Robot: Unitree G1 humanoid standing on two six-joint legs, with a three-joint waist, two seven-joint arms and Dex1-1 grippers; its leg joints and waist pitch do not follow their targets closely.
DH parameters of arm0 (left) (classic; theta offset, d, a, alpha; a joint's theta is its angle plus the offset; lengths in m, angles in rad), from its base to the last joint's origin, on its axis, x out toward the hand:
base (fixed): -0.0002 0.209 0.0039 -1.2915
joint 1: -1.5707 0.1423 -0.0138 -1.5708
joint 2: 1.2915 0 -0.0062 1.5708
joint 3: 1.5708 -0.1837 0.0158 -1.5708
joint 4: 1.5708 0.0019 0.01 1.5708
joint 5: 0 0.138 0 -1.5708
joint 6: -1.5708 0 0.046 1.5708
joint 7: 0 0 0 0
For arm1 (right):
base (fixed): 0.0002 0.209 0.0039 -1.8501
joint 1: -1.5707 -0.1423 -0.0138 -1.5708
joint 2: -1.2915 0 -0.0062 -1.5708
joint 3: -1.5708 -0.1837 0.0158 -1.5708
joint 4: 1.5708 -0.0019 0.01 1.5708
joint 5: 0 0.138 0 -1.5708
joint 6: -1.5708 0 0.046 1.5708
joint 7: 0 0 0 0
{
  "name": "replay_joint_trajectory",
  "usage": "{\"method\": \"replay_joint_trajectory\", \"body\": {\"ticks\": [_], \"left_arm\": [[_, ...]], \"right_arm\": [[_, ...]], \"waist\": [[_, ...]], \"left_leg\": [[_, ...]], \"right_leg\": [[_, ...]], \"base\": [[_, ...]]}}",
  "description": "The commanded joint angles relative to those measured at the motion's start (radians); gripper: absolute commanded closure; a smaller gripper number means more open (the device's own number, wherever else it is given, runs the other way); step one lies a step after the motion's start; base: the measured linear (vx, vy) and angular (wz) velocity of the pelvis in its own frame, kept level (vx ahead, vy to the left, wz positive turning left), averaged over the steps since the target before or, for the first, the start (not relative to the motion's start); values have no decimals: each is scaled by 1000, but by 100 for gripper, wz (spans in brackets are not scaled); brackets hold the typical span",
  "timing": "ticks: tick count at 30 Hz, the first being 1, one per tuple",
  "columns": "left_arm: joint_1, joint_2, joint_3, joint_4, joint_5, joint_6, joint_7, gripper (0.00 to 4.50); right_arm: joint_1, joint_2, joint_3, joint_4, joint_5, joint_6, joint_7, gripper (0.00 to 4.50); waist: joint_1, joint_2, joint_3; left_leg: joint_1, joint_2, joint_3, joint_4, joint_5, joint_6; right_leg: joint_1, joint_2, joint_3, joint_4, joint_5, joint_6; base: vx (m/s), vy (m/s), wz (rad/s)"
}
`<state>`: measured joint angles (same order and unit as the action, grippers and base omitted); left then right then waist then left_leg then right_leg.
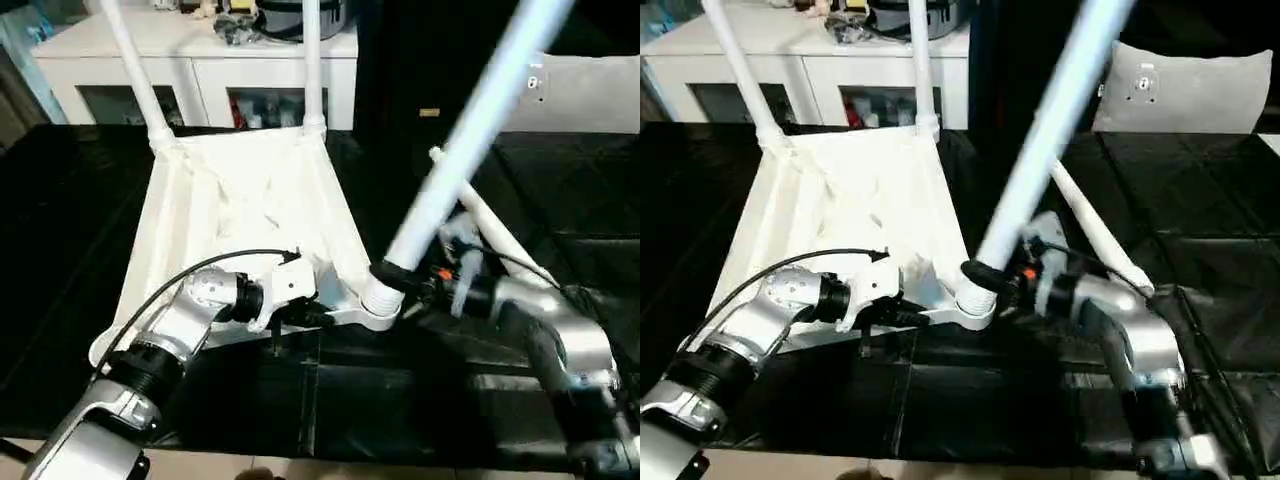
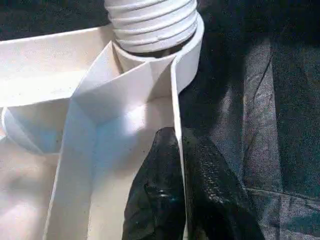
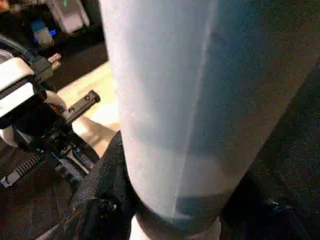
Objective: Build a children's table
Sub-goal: Insert table leg to table base
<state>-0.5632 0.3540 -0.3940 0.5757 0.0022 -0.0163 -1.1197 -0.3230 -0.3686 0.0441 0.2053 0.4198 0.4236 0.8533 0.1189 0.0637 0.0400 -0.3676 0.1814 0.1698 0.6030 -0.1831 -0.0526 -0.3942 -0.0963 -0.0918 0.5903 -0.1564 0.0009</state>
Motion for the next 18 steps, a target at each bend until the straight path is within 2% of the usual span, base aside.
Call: {"method": "replay_joint_trajectory", "body": {"ticks": [1, 5, 6, 9, 13, 14, 18], "left_arm": [[-25, -7, 1, -7, 8, -19, 7, 450], [-24, -7, 2, -4, 15, -21, 9, 450], [-23, -5, 0, -4, 19, -24, 8, 450], [-19, -2, -7, -8, 26, -31, 1, 450], [-15, 7, -16, -18, 33, -39, -18, 450], [-17, 9, -17, -18, 33, -40, -24, 450], [-28, 16, -15, -18, 28, -45, -40, 450]], "right_arm": [[73, -15, 30, 6, -63, -8, -20, 263], [124, -60, 99, -70, -144, -53, -30, 263], [127, -76, 126, -70, -177, -66, -31, 263], [112, -100, 174, -49, -221, -76, -16, 263], [73, -103, 211, -3, -242, -66, 19, 263], [61, -102, 219, 14, -242, -56, 29, 263], [44, -97, 234, 44, -225, -32, 58, 263]], "waist": [[-10, 4, -58], [-11, 2, -57], [-12, 10, -57], [-21, 6, -53], [-31, 7, -49], [-33, 4, -49], [-41, 5, -45]], "left_leg": [[21, 43, -15, -82, -362, -14], [16, 42, -19, -87, -362, -9], [18, 41, -19, -86, -370, -13], [24, 39, -20, -88, -412, -11], [31, 39, -27, -92, -464, -12], [28, 40, -27, -94, -461, -12], [30, 40, -27, -94, -479, -9]], "right_leg": [[36, -59, 44, -85, -407, -165], [41, -58, 43, -87, -431, -145], [38, -58, 43, -89, -450, -136], [36, -58, 38, -100, -513, -119], [36, -59, 32, -108, -568, -104], [37, -58, 33, -108, -559, -104], [33, -59, 35, -108, -556, -114]], "base": [[0, 0, 0], [0, 0, 0], [0, 0, 0], [0, 0, 0], [0, 0, 0], [0, 0, 0], [0, 0, 0]]}}
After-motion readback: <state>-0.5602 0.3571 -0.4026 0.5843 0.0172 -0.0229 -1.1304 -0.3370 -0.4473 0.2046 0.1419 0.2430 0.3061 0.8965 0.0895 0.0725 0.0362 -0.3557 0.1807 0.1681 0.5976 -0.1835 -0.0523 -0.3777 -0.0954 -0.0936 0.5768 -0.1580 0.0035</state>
